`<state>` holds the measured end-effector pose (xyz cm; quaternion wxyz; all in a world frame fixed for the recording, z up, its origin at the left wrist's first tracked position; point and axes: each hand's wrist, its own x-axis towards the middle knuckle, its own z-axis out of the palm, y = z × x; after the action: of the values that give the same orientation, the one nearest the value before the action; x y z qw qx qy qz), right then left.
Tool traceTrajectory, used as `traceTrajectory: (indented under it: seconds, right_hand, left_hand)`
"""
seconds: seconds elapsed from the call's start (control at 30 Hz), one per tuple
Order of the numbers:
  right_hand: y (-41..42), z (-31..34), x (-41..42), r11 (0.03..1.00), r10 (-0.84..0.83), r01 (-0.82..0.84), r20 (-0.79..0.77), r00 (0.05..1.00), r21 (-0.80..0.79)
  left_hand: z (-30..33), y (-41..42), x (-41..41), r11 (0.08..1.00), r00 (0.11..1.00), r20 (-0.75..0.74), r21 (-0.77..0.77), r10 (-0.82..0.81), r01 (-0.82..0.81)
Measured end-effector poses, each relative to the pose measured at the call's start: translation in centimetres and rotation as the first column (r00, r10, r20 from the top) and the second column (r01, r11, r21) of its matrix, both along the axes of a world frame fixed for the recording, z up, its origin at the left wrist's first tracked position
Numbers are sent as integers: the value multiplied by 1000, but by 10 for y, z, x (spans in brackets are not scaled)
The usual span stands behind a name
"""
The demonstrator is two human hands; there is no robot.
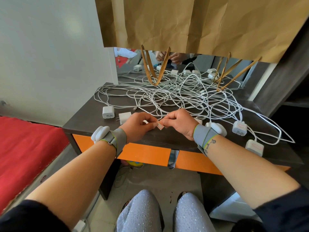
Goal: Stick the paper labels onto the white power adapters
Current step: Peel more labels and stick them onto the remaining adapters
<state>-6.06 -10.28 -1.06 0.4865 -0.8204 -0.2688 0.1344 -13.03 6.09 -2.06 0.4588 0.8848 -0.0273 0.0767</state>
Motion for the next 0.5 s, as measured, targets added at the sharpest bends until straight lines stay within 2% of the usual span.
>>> traceTrajectory:
  seconds: [0.33,0.5]
  right_hand:
    - [1,-4,0,995,-52,60,-102,993,76]
    - [0,-3,0,995,-40,48,-104,994,83]
  left_hand:
    - [-3,0,0,999,1000,23,-36,19,-18]
    - [-4,2,2,1000,1000,15,9,20,-20]
